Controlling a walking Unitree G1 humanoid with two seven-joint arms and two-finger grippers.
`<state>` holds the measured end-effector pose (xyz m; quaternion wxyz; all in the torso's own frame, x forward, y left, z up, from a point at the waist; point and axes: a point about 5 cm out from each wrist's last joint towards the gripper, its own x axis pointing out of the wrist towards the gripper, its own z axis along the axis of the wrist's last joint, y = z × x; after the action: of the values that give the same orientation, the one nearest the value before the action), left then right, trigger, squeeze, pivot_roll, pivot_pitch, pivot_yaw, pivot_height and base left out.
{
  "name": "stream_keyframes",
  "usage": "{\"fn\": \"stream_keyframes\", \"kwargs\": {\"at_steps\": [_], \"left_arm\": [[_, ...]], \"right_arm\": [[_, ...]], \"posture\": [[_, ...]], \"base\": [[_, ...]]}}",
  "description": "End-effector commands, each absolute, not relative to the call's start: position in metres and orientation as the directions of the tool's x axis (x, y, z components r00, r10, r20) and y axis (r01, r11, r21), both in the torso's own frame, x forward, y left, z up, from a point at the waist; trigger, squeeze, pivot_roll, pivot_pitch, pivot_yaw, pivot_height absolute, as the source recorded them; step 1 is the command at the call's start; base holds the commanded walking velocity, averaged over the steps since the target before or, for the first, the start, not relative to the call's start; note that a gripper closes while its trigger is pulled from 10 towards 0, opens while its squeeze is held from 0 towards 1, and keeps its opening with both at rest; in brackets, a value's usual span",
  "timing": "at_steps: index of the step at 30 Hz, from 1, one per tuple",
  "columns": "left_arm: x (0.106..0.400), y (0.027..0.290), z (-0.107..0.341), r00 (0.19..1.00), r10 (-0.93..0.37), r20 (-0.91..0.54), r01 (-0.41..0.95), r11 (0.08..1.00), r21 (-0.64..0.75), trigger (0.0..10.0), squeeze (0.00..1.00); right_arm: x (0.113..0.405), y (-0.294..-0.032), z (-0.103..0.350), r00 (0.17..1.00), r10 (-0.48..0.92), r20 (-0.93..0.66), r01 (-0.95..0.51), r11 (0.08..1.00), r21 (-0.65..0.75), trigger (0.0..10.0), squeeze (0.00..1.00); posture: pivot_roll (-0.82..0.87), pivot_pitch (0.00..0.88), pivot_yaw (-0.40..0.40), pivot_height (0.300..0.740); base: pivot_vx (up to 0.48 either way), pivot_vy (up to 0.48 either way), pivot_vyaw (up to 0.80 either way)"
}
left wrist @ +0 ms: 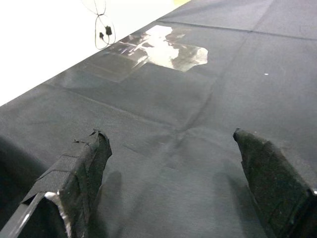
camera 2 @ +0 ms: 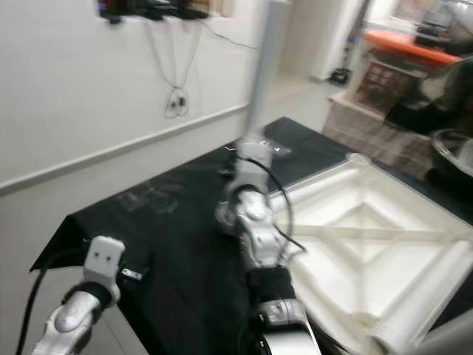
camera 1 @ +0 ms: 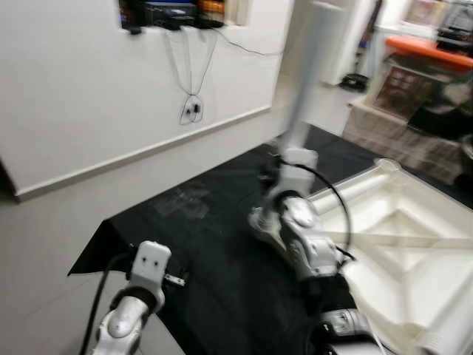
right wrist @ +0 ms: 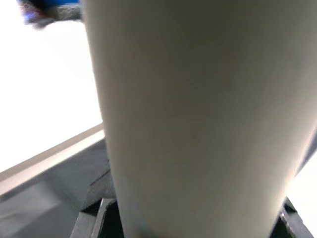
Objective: Building children table
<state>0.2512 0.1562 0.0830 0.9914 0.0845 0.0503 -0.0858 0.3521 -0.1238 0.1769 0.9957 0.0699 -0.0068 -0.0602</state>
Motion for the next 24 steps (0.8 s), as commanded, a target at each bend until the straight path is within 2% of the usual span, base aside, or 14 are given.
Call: {"fn": "stream_keyframes", "kwargs": {"at_steps": [1,2,3,7,8,11,13,14,16,18,19,20,23,24], "left_arm": [[0.251,0.150,0.083,0.975,-0.187,-0.117,0.204,0.966,0.161,10.0,0.00],[0.251,0.150,0.083,0.975,-0.187,-0.117,0.204,0.966,0.161,10.0,0.00],[0.252,0.150,0.082,0.974,-0.192,-0.119,0.210,0.964,0.162,10.0,0.00],[0.255,0.151,0.084,0.974,-0.194,-0.115,0.211,0.964,0.164,10.0,0.00],[0.255,0.151,0.085,0.975,-0.192,-0.112,0.209,0.964,0.164,10.0,0.00],[0.256,0.152,0.085,0.976,-0.189,-0.109,0.206,0.965,0.165,10.0,0.00],[0.256,0.152,0.085,0.975,-0.191,-0.109,0.207,0.964,0.165,10.0,0.00],[0.256,0.152,0.085,0.975,-0.191,-0.109,0.207,0.964,0.165,10.0,0.00],[0.257,0.151,0.085,0.975,-0.195,-0.106,0.210,0.963,0.167,10.0,0.00],[0.258,0.150,0.086,0.975,-0.197,-0.104,0.212,0.963,0.168,10.0,0.00],[0.259,0.151,0.087,0.976,-0.194,-0.099,0.209,0.963,0.172,10.0,0.00],[0.260,0.151,0.088,0.977,-0.191,-0.096,0.205,0.963,0.173,10.0,0.00],[0.259,0.154,0.089,0.979,-0.182,-0.093,0.196,0.965,0.175,10.0,0.00],[0.258,0.155,0.088,0.979,-0.180,-0.094,0.194,0.965,0.175,10.0,0.00]], "right_arm": [[0.341,-0.124,0.180,0.994,-0.105,0.033,0.099,0.981,0.164,10.0,0.00],[0.341,-0.124,0.180,0.994,-0.105,0.033,0.099,0.981,0.164,10.0,0.00],[0.329,-0.101,0.197,0.978,0.122,0.170,-0.155,0.968,0.196,10.0,1.00],[0.338,-0.084,0.214,0.902,0.366,0.228,-0.412,0.889,0.202,10.0,1.00],[0.341,-0.079,0.226,0.804,0.535,0.258,-0.582,0.798,0.158,10.0,0.00],[0.332,-0.078,0.245,0.516,0.804,0.296,-0.850,0.524,0.060,10.0,0.00],[0.327,-0.080,0.249,0.389,0.875,0.287,-0.916,0.400,0.020,10.0,0.00],[0.327,-0.080,0.249,0.389,0.875,0.287,-0.916,0.400,0.020,10.0,0.00],[0.327,-0.073,0.245,0.307,0.924,0.228,-0.945,0.325,-0.045,10.0,0.00],[0.328,-0.068,0.241,0.270,0.944,0.189,-0.955,0.288,-0.076,10.0,0.00],[0.325,-0.056,0.233,0.214,0.967,0.141,-0.969,0.228,-0.094,5.5,0.00],[0.319,-0.047,0.225,0.153,0.983,0.104,-0.980,0.164,-0.108,0.0,0.00],[0.316,-0.033,0.211,0.171,0.983,0.058,-0.980,0.176,-0.095,0.0,0.00],[0.321,-0.031,0.206,0.230,0.973,0.032,-0.970,0.232,-0.070,0.0,0.00]], "posture": [[0.07,0.000,-0.105,0.740],[0.07,0.000,-0.105,0.740],[0.06,0.000,-0.100,0.740],[0.07,0.000,-0.106,0.740],[0.07,0.000,-0.106,0.740],[0.07,0.000,-0.104,0.740],[0.08,0.000,-0.105,0.740],[0.08,0.000,-0.105,0.740],[0.09,0.000,-0.111,0.740],[0.09,0.000,-0.111,0.740],[0.10,0.000,-0.118,0.740],[0.11,0.000,-0.123,0.740],[0.11,0.000,-0.124,0.740],[0.11,0.000,-0.124,0.740]], "base": [[0.000,0.000,0.00],[0.000,0.000,0.00],[0.000,0.000,0.00],[0.000,0.000,0.00],[0.000,0.000,0.00],[0.000,0.000,0.00],[0.000,0.000,0.00],[0.000,0.000,0.00],[0.000,0.000,0.00],[0.000,0.000,0.00],[0.000,0.000,0.00],[0.000,0.000,0.00],[0.000,0.000,0.00],[0.000,0.000,0.00]]}}
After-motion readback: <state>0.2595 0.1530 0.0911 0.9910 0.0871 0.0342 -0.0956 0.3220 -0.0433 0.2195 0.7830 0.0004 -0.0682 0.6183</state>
